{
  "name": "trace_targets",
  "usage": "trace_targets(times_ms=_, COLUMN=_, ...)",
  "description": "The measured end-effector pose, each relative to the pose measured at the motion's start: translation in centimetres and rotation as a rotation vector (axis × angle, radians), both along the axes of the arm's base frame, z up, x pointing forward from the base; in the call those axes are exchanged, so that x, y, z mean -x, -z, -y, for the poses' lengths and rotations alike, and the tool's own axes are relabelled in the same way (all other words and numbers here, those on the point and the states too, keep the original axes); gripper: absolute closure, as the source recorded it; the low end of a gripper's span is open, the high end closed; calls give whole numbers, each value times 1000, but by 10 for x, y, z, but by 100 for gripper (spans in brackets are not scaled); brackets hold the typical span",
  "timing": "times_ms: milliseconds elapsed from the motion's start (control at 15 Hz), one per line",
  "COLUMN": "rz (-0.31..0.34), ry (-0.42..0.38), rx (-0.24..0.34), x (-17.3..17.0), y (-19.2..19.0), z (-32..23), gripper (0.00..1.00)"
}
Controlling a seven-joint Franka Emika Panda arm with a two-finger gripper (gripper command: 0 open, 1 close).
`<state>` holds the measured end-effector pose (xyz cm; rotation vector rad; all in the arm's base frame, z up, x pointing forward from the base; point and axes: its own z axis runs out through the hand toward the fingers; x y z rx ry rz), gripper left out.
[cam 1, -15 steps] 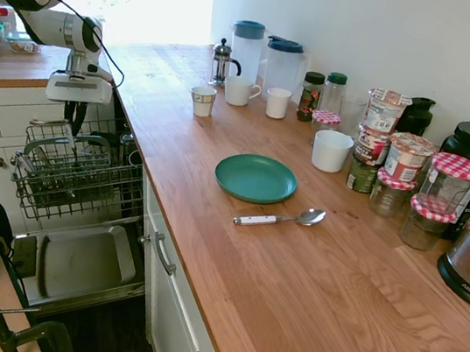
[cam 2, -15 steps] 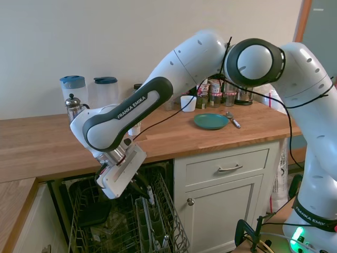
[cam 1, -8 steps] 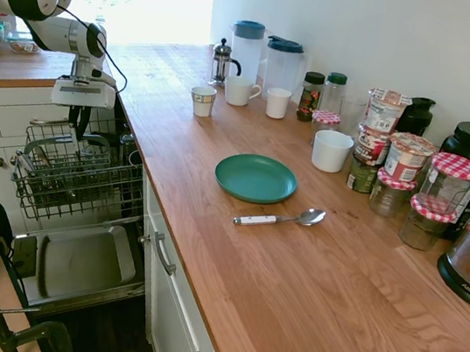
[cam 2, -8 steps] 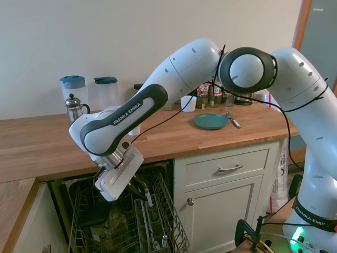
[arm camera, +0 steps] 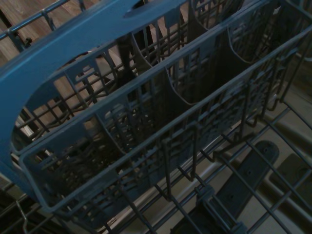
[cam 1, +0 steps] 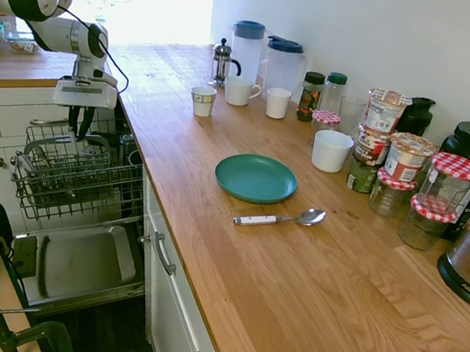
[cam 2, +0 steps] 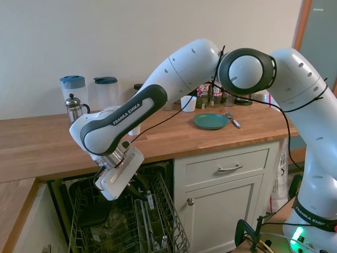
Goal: Put the fork in the dishwasher
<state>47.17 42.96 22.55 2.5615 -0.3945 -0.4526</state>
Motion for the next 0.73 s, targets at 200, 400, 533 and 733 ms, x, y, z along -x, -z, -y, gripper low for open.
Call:
trace_targets(times_ms=200, rz=16, ry=3, rx=-14, x=-5, y=-9, z=-3, gripper=0)
trace_targets(times_ms=400, rz=50, ry=9, rx=-35, x=-13, y=-36, z=-4, gripper=0)
trace_targets(times_ms=533, rz=81, ry=14, rx=-55, x=-16, y=-62, z=-3, gripper=0)
trace_targets(times_ms=733, rz=125, ry=20, rx=-88, x=-15, y=-103, z=1, gripper=0)
